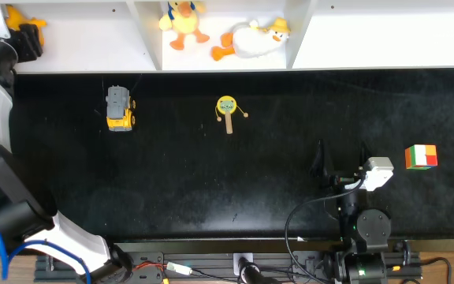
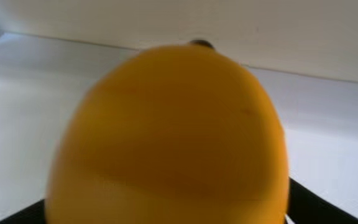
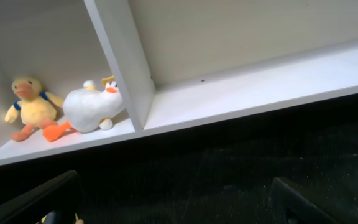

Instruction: Store Toys

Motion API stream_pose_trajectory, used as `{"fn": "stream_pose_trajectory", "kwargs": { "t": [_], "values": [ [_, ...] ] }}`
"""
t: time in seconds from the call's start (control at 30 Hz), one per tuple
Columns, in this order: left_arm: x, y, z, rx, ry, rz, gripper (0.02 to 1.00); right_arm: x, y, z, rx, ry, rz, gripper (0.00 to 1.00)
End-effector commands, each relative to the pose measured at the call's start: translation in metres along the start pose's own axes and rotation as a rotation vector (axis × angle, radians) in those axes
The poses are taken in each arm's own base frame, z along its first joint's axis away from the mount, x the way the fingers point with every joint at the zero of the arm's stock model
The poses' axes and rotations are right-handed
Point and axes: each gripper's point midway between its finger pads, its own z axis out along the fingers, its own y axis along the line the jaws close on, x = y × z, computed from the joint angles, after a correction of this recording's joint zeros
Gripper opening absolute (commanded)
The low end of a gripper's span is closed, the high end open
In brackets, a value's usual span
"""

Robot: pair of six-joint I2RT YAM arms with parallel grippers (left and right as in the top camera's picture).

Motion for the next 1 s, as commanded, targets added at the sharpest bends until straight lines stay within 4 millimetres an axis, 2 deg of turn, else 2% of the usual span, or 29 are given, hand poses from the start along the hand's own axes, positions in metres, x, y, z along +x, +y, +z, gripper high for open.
{"fn": "stream_pose_trajectory", "kwargs": {
  "t": [0.03, 0.13, 0.17, 0.27, 0.3, 0.33, 0.37, 0.73, 1.0],
  "values": [
    [-0.002, -0.002, 0.004, -0.002, 0.001, 0.003, 0.741, 0.003, -0.001, 0.0, 0.003, -0.001, -0.007, 0.998],
    [-0.008, -0.001, 0.0, -0.005, -0.014, 0.006, 0.783, 0.003, -0.001, 0.0, 0.003, -0.001, -0.007, 0.996],
    [-0.01, -0.001, -0.002, -0.006, -0.019, 0.008, 0.842, 0.003, -0.001, 0.0, 0.003, -0.001, -0.007, 0.993],
    [-0.016, -0.002, -0.007, -0.008, -0.034, 0.012, 0.882, 0.003, -0.001, 0.0, 0.003, -0.001, -0.007, 0.993],
    [-0.018, -0.002, -0.009, -0.009, -0.038, 0.013, 0.91, 0.003, -0.001, 0.0, 0.003, -0.001, -0.007, 0.993],
    [-0.019, -0.002, -0.01, -0.009, -0.041, 0.014, 0.982, 0.003, -0.001, 0.0, 0.003, -0.001, -0.007, 0.996],
    [-0.02, -0.002, -0.011, -0.009, -0.044, 0.015, 0.998, 0.003, -0.001, 0.0, 0.003, -0.001, -0.007, 0.996],
    [-0.025, -0.003, -0.015, -0.01, -0.053, 0.017, 0.998, 0.003, -0.001, 0.0, 0.003, -0.001, -0.007, 0.993],
    [-0.041, 0.0, -0.046, -0.065, -0.066, 0.02, 0.998, 0.003, -0.001, 0.0, 0.003, -0.001, -0.007, 0.996]
  ]
}}
